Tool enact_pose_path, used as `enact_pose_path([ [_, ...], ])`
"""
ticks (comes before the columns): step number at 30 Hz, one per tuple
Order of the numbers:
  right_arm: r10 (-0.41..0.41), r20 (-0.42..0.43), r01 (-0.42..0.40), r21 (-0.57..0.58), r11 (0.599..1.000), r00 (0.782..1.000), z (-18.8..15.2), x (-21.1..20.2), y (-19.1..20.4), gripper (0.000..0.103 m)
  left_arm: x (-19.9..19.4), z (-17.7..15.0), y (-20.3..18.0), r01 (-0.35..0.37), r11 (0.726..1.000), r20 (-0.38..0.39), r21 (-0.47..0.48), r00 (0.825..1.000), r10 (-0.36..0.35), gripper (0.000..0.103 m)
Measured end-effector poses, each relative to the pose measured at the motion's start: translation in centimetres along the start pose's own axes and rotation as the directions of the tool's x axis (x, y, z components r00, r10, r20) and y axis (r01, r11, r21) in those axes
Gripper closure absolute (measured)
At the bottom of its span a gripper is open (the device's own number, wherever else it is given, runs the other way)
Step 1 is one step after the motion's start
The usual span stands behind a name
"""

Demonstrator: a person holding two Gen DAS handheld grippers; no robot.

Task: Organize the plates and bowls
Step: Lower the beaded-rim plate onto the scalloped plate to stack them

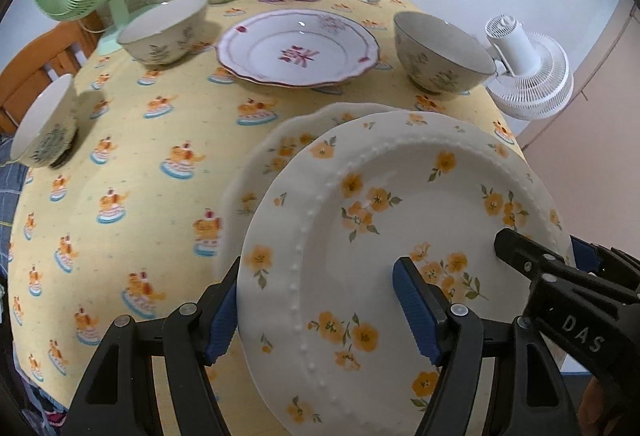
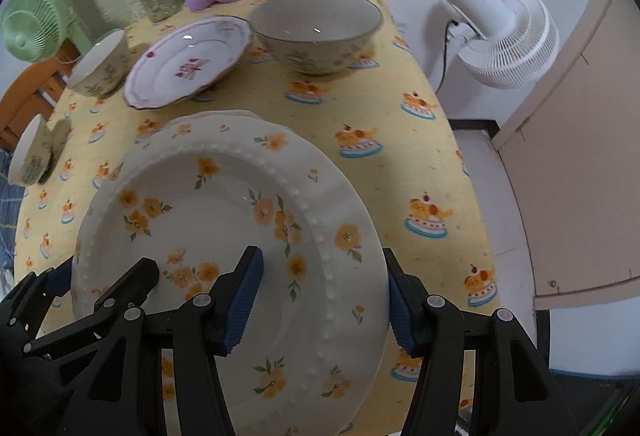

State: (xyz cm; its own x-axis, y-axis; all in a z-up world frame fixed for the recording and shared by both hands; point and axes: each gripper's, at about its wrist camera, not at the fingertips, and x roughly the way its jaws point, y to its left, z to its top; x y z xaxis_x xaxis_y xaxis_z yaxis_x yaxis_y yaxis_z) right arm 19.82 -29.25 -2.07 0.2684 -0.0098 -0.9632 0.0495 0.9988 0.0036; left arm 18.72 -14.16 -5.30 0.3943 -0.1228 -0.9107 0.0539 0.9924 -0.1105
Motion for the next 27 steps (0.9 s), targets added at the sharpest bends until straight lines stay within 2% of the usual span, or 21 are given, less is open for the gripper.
enact_pose_path([
  [6, -0.010, -0.008, 0.010, 0.019, 1.000, 1.000, 0.4, 0.8, -1.4, 0.042, 1.5, 0.2, -0.8, 0.016, 1.000, -0.030, -0.008, 0.999, -0.016, 0.029],
  [12, -0.002, 0.002, 0.002, 0.009, 1.000, 1.000, 0.6, 1.1, -1.3, 0.042, 2.4, 0.3, -0.4, 0.021, 0.999, -0.049, -0.047, 0.999, -0.024, 0.028],
  [16, 0.001, -0.006, -0.001, 0.021, 1.000, 1.000, 0.7, 1.7, -1.4, 0.042, 2.6, 0.5, -0.8, -0.002, 1.000, -0.041, -0.030, 0.999, 0.000, 0.026],
  [20, -0.003, -0.015, 0.004, 0.028, 1.000, 1.000, 0.6, 2.1, -1.6, 0.052, 2.9, 0.9, -1.0, -0.036, 0.999, -0.032, -0.020, 0.999, 0.035, 0.025],
  [27, 0.004, -0.009, -0.004, 0.048, 0.999, 1.000, 0.5, 2.1, -2.0, 0.057, 3.0, 1.2, -1.0, -0.053, 0.998, -0.036, -0.014, 0.998, 0.053, 0.022],
])
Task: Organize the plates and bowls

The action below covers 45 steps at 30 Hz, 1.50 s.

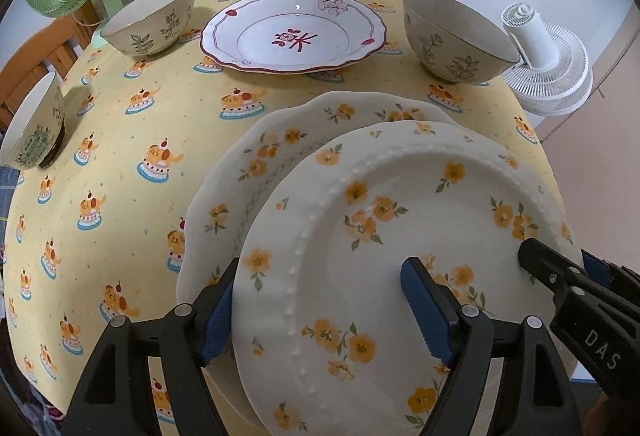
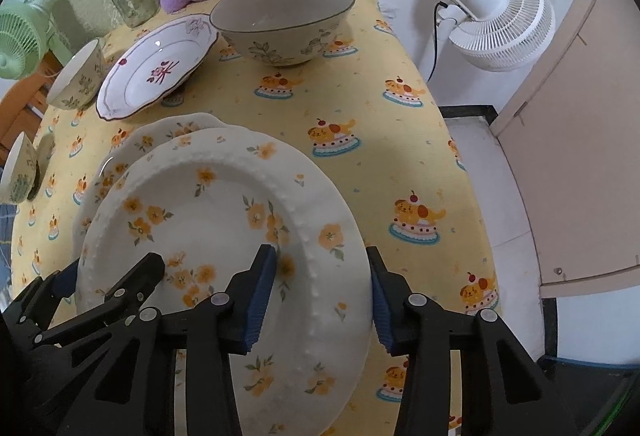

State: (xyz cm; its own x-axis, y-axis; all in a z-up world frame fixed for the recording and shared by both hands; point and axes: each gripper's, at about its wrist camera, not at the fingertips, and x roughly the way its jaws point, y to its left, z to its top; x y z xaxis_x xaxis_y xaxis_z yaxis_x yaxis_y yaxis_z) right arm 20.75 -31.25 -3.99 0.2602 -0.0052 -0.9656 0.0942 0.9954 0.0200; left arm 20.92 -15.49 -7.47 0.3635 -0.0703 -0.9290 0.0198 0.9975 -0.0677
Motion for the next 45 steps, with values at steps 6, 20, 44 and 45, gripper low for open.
enact_pose_path([
  [6, -0.002, 0.012, 0.002, -0.004, 1.000, 1.000, -0.3, -0.5, -0.2, 0.063, 0.1, 0.1, -0.5, -0.042, 0.999, -0.011, 0.021, 0.999, 0.043, 0.022],
  [20, -0.038, 0.016, 0.039, -0.062, 0.997, 0.999, -0.6, -1.7, 0.3, 0.065, -1.0, -0.3, -0.5, -0.071, 0.996, 0.001, 0.054, 0.997, 0.071, 0.023],
  [44, -0.036, 0.007, 0.037, -0.072, 0.997, 0.999, 1.7, 1.5, 3.2, 0.060, -1.3, 1.1, 1.5, -0.094, 0.995, 0.013, 0.041, 0.996, 0.093, 0.022],
  [45, -0.048, 0.011, 0.049, -0.078, 0.996, 0.999, 1.7, 1.6, 3.4, 0.059, -1.3, 1.1, 1.6, -0.093, 0.995, 0.010, 0.041, 0.996, 0.092, 0.022],
])
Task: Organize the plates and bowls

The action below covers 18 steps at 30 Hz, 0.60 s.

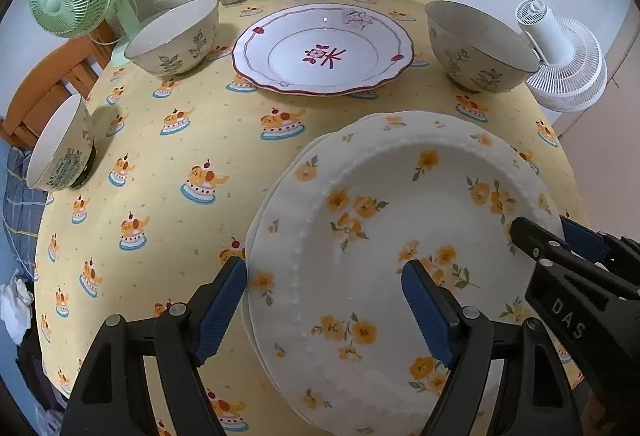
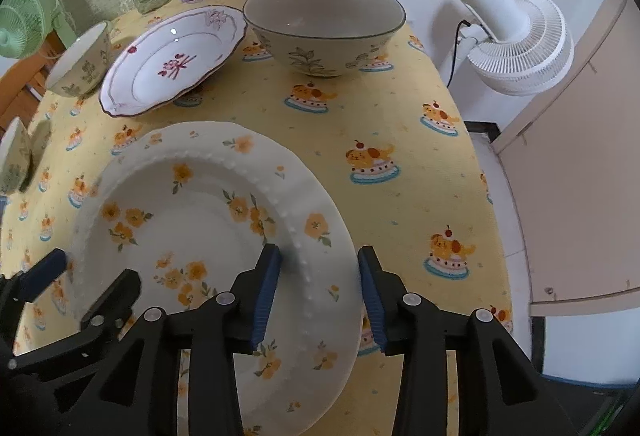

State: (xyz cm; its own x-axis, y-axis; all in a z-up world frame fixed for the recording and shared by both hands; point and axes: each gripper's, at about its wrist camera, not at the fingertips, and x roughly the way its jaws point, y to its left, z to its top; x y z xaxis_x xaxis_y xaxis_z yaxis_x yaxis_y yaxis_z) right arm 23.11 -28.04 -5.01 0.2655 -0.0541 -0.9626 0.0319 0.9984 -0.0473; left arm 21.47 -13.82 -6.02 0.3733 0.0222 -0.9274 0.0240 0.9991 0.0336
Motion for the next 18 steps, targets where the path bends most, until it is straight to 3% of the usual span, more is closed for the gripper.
enact_pose_path([
  [5, -0.020, -0.016, 0.020, 0.011, 1.000, 1.000, 0.0, 0.0, 0.3, 0.056, -0.2, -0.1, 0.7, 0.035, 0.999, 0.001, 0.009, 0.999, -0.035, 0.021],
  [7, -0.018, -0.017, 0.018, 0.017, 1.000, 1.000, -0.1, -0.3, 0.5, 0.044, -0.5, -0.2, 1.0, 0.050, 0.999, 0.002, 0.020, 0.999, -0.050, 0.020],
  [10, -0.036, 0.016, 0.036, 0.031, 0.999, 0.999, -0.5, -1.8, 1.3, 0.037, -1.1, -0.2, 2.3, 0.068, 0.997, 0.015, 0.023, 0.998, -0.069, 0.017],
  [18, -0.040, 0.066, 0.032, 0.118, 0.992, 0.997, -1.6, -4.8, 4.9, 0.028, -2.9, -0.2, 8.0, 0.102, 0.993, 0.064, 0.058, 0.992, -0.106, 0.006],
])
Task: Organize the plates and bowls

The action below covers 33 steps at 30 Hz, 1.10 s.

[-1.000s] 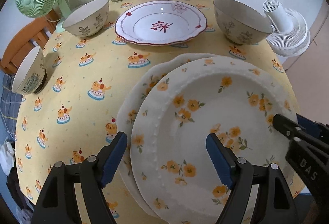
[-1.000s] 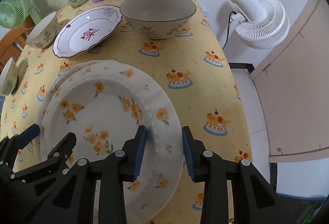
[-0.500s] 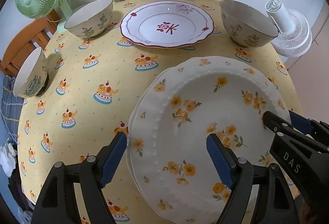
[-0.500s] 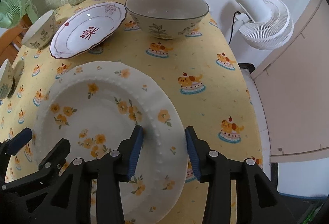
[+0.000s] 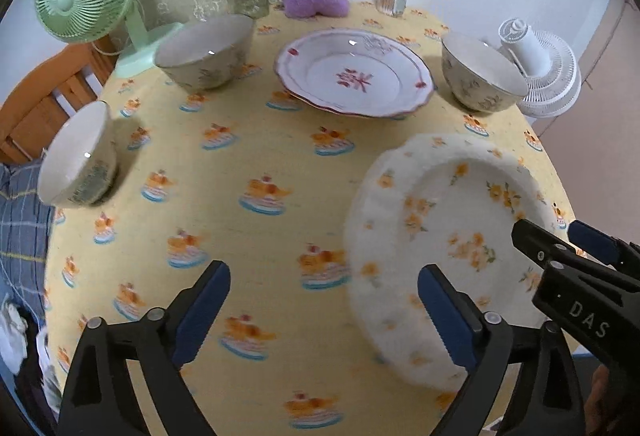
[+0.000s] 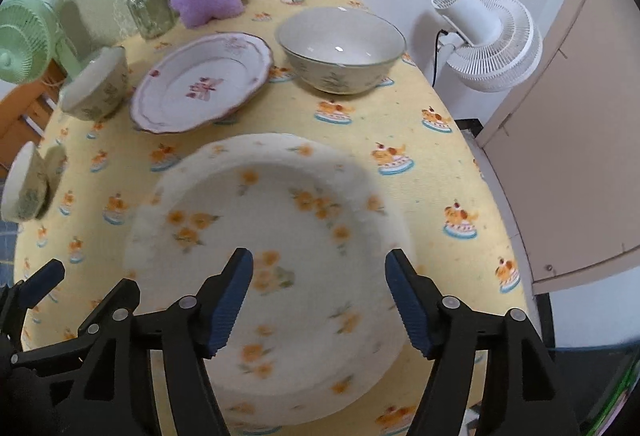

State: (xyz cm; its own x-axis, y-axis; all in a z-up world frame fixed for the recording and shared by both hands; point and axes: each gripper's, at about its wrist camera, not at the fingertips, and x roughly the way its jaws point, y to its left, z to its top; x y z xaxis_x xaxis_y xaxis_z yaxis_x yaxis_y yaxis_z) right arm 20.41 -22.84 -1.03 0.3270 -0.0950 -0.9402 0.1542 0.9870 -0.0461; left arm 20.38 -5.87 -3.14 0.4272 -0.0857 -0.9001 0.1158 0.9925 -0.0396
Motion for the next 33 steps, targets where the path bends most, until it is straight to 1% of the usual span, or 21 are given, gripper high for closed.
enact_pose_path([
  [1, 0.002, 0.009, -0.002, 0.009, 1.000, 1.000, -0.2, -0.4, 0.5, 0.025, -0.3, 0.0, 0.5, -0.001, 1.000, 0.005, 0.002, 1.000, 0.001, 0.005],
  [3, 0.009, 0.029, -0.010, 0.025, 1.000, 1.000, -0.5, -1.3, 1.7, 0.022, -0.9, 0.2, 2.4, 0.013, 1.000, 0.025, 0.010, 1.000, -0.013, 0.004],
  [9, 0.012, 0.081, -0.017, 0.066, 0.998, 0.997, -0.6, -3.2, 5.4, 0.022, -2.5, 1.3, 5.5, 0.008, 0.999, 0.083, 0.050, 0.996, -0.012, 0.003],
  [11, 0.011, 0.085, -0.017, 0.069, 0.997, 0.996, -0.1, -3.5, 6.2, 0.022, -2.9, 2.0, 6.3, -0.002, 0.999, 0.104, 0.046, 0.995, -0.003, 0.003],
  [17, 0.034, 0.117, -0.040, 0.053, 0.998, 0.993, 2.1, -4.1, 7.4, 0.022, -2.7, 4.7, 7.5, 0.003, 1.000, 0.124, 0.013, 0.992, -0.004, 0.003],
  [20, 0.055, 0.116, -0.061, 0.048, 0.997, 0.992, 3.5, -3.5, 7.3, 0.022, -2.2, 6.2, 7.3, -0.003, 1.000, 0.137, 0.014, 0.991, 0.001, 0.004],
  [25, 0.068, 0.102, -0.070, 0.020, 0.997, 0.993, 6.1, -1.7, 7.1, 0.022, -1.0, 8.4, 6.3, -0.023, 0.999, 0.145, 0.023, 0.989, 0.019, 0.004],
  [30, 0.072, 0.083, -0.072, -0.009, 0.997, 0.994, 8.6, 0.9, 6.5, 0.022, 1.9, 10.5, 5.3, -0.040, 0.999, 0.117, 0.019, 0.992, 0.037, 0.005],
  [33, 0.085, 0.062, -0.084, -0.004, 0.996, 0.994, 9.8, 2.9, 6.1, 0.022, 3.9, 11.3, 4.8, -0.049, 0.999, 0.097, 0.019, 0.994, 0.047, 0.007],
])
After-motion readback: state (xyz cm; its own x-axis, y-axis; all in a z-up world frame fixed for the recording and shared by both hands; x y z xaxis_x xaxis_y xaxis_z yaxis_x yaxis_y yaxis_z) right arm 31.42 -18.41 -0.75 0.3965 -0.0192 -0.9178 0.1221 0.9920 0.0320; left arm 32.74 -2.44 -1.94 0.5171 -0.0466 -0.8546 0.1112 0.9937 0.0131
